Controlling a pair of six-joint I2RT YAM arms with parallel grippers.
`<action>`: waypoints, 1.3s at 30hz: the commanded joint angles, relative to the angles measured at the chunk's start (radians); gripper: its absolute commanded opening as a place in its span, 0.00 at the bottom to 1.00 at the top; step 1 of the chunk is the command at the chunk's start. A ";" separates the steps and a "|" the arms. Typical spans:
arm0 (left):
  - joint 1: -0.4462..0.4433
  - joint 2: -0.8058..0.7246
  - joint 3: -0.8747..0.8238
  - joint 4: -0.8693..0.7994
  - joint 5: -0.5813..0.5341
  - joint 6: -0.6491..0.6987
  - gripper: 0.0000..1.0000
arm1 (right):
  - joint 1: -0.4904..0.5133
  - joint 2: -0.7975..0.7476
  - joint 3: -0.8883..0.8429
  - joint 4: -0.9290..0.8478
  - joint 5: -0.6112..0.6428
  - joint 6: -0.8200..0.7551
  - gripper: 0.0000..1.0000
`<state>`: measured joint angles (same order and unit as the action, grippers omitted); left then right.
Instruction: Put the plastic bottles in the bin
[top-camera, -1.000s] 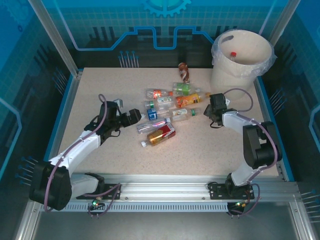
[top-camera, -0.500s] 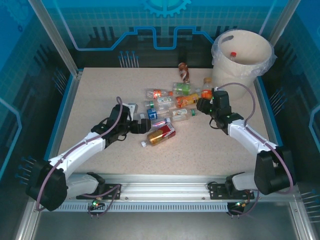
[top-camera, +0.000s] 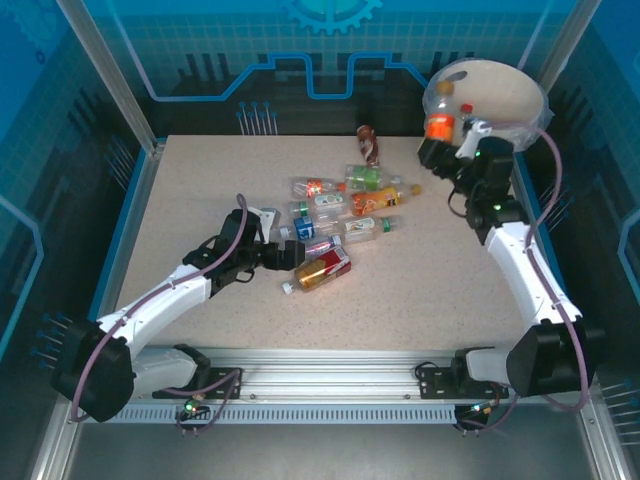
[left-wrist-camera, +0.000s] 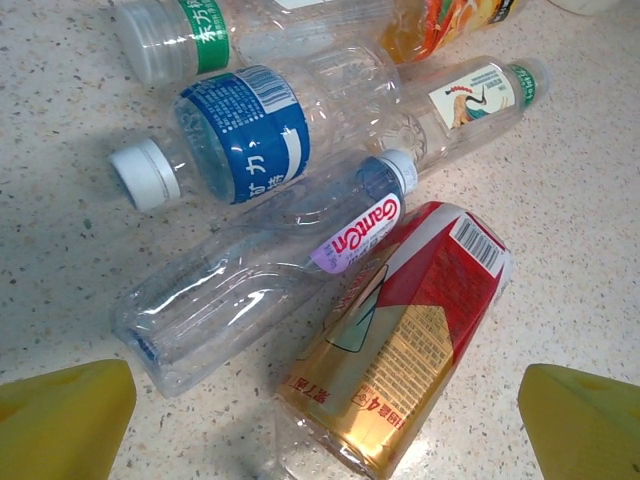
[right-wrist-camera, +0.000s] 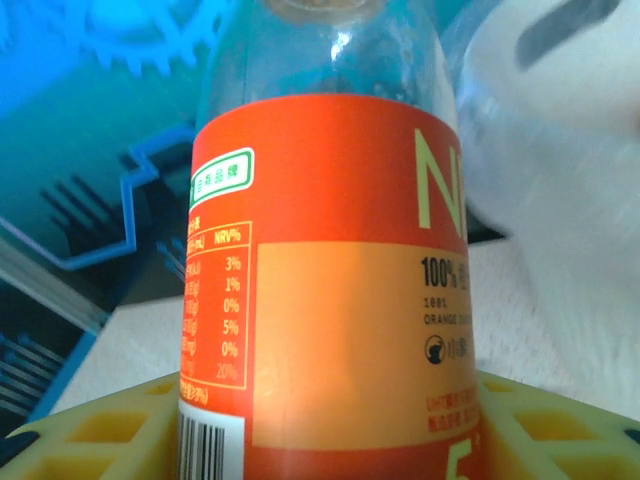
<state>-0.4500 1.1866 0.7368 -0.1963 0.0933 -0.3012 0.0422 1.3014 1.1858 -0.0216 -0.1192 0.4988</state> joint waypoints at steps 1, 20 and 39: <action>-0.007 -0.029 -0.007 0.008 0.061 0.038 0.99 | -0.059 0.058 0.121 -0.067 -0.085 0.039 0.42; -0.022 -0.113 -0.181 0.039 0.090 -0.132 0.99 | -0.223 0.511 0.729 -0.456 0.015 0.169 0.48; -0.216 0.015 -0.162 0.035 -0.082 -0.027 0.99 | -0.232 0.725 1.008 -0.536 -0.093 0.310 0.77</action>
<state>-0.6498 1.1812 0.5533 -0.1768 0.0387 -0.3595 -0.1799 2.0087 2.1597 -0.5312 -0.1696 0.7910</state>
